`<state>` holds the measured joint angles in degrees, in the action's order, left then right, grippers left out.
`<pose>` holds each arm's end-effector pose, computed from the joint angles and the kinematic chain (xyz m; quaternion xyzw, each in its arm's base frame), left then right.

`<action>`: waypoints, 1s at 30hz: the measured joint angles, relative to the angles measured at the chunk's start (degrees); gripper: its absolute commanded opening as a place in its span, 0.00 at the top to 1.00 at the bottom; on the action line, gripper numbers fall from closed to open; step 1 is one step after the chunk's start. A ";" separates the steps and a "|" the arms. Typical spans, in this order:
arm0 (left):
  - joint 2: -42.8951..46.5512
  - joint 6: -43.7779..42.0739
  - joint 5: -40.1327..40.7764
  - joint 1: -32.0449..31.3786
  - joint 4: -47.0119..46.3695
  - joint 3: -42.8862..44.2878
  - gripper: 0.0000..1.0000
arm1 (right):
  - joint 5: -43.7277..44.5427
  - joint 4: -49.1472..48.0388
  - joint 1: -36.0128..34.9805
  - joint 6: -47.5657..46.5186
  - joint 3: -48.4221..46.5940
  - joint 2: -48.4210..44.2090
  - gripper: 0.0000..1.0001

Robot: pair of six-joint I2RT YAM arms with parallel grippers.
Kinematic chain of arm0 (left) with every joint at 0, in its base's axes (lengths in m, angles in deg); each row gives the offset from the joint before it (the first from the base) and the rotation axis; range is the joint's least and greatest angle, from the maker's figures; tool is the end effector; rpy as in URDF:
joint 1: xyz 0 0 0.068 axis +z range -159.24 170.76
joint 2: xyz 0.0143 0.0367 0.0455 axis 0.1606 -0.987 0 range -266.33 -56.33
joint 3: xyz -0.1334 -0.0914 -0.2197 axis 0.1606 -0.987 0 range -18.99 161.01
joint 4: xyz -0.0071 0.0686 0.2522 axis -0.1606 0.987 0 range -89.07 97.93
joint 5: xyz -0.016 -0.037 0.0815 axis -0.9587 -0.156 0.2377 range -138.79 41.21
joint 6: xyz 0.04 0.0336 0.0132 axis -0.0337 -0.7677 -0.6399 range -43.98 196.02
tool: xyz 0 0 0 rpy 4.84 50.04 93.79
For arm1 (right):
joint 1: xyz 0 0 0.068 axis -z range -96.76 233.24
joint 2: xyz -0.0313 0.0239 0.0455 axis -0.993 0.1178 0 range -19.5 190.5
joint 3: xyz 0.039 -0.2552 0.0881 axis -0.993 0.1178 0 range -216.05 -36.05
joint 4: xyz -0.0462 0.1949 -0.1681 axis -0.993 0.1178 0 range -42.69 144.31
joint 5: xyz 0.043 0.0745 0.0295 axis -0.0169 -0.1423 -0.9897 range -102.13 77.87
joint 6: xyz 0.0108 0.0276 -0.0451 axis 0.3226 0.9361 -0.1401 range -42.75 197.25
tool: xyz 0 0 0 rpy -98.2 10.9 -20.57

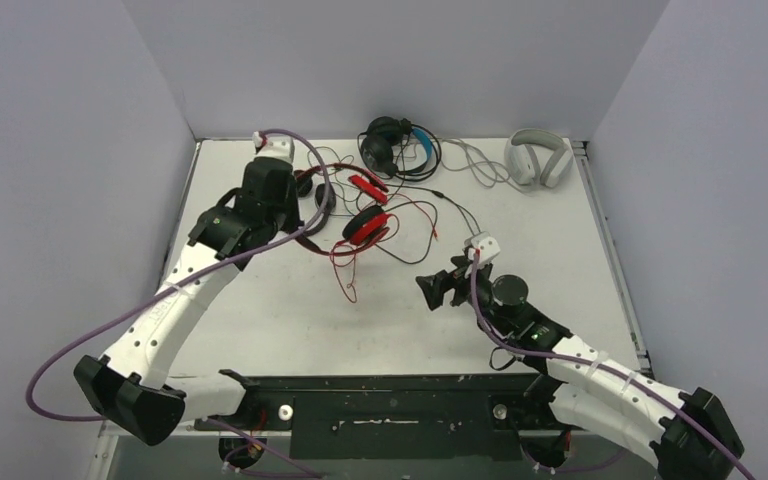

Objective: Wrap the headphones
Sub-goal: Pick up the headphones from the center of the board, then wrap the headphones cable around the headphones.

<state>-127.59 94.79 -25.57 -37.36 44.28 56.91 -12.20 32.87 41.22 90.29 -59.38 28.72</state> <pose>0.2340 -0.1091 0.3764 -0.0148 0.8872 -0.0022 0.4612 0.1482 0.1336 0.2418 -0.1926 0.7440 0.2961 0.5672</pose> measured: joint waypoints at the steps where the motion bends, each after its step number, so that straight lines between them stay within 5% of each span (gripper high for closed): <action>1: 0.00 0.44 -0.87 0.07 0.59 1.70 1.00 | -0.66 -3.04 0.00 -0.15 2.62 -0.68 0.00; 14: -0.90 9.73 -20.13 1.20 5.51 16.90 1.00 | -18.25 -36.33 -3.48 -10.36 6.69 16.17 0.00; 24: -1.22 15.02 -27.28 1.66 4.61 16.90 1.00 | -20.61 -49.70 -11.02 -22.29 -4.98 34.47 0.02; 28: -1.22 16.26 -28.26 1.70 3.26 15.56 1.00 | -20.20 -55.12 -11.58 -22.88 -9.35 40.02 0.41; 30: -1.29 16.65 -28.44 1.70 3.13 15.19 1.00 | -20.79 -55.98 -11.98 -22.82 -10.62 41.48 0.68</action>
<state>-128.88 111.44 -54.01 -35.66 47.41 72.10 -32.99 -23.10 29.24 67.47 -70.00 70.21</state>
